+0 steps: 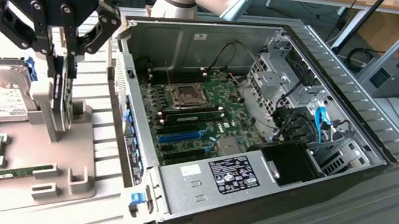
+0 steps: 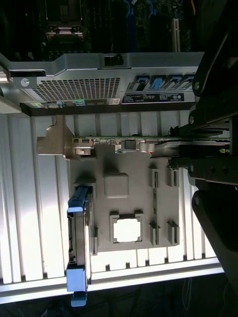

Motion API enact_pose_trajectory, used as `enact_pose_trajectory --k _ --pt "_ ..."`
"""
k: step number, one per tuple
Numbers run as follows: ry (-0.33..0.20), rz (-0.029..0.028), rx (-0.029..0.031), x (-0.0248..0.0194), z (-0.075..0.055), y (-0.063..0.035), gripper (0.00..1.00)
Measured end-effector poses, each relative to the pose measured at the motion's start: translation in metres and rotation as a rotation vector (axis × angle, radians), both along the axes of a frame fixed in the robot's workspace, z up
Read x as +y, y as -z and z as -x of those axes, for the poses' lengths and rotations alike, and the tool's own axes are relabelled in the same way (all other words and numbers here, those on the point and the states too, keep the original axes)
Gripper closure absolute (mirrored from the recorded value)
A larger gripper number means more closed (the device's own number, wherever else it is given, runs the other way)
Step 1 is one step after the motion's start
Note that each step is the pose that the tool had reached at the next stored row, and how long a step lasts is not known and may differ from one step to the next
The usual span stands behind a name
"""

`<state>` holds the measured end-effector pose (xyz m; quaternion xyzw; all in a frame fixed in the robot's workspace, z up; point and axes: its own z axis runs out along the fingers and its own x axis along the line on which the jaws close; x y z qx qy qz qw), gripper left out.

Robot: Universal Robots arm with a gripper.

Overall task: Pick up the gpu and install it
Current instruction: 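Pick up the gpu and move the gpu toward the slot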

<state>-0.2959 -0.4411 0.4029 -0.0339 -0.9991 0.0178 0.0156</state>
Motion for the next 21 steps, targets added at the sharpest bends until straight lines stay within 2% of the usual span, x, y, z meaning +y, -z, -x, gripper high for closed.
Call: enact_pose_trajectory --k 21 --pt "0.0 0.0001 0.0001 0.0 0.0 -0.0056 0.74"
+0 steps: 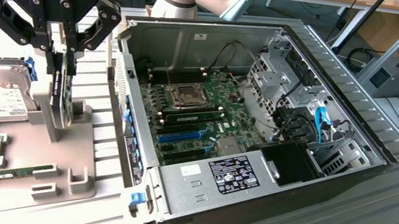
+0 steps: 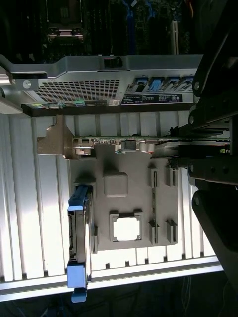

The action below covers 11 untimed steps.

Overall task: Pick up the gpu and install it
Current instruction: 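Pick up the gpu and move the gpu toward the slot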

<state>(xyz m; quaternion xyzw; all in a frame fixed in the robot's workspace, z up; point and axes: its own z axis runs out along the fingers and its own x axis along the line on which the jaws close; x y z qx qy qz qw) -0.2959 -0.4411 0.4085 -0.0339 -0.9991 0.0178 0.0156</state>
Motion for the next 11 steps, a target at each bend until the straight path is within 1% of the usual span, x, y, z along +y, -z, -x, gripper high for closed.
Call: enact_pose_trajectory --k 11 --pt "0.0 0.0003 0.0001 0.0 0.0 -0.0035 0.74"
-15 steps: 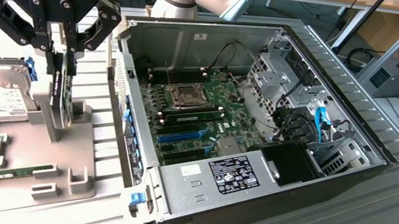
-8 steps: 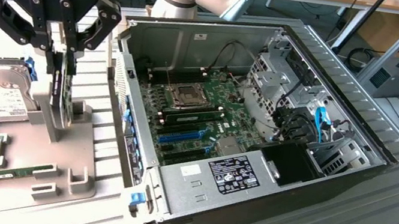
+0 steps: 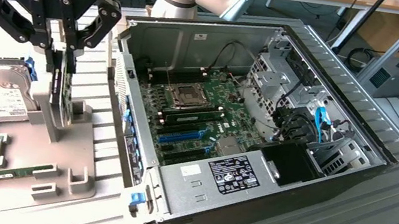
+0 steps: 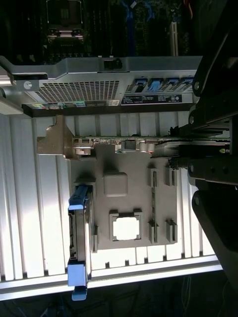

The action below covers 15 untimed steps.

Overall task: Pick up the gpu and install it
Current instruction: 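Pick up the gpu and move the gpu toward the slot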

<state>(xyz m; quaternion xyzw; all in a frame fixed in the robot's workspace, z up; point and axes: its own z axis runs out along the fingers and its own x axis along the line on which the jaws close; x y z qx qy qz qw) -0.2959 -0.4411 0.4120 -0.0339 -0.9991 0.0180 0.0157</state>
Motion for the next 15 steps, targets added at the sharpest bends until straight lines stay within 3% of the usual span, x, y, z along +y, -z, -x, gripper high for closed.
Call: enact_pose_trajectory --k 15 --pt "0.0 0.0001 -0.0002 0.0 0.0 -0.0071 0.74"
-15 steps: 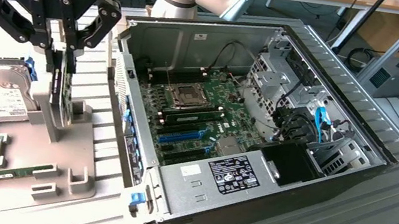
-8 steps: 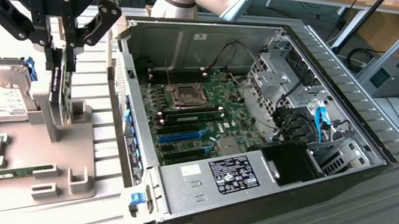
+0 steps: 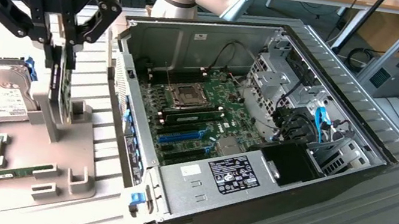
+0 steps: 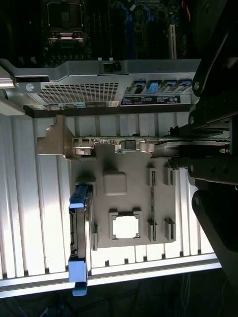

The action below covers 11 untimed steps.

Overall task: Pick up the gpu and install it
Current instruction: 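Pick up the gpu and move the gpu toward the slot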

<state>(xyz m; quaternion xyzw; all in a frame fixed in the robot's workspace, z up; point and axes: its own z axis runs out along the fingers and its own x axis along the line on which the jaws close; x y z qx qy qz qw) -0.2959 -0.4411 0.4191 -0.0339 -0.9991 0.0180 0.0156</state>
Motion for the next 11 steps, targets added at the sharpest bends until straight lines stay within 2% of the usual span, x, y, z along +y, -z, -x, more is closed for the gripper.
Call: enact_pose_trajectory --k 11 --pt "0.0 0.0001 0.0001 0.0 0.0 -0.0047 0.74"
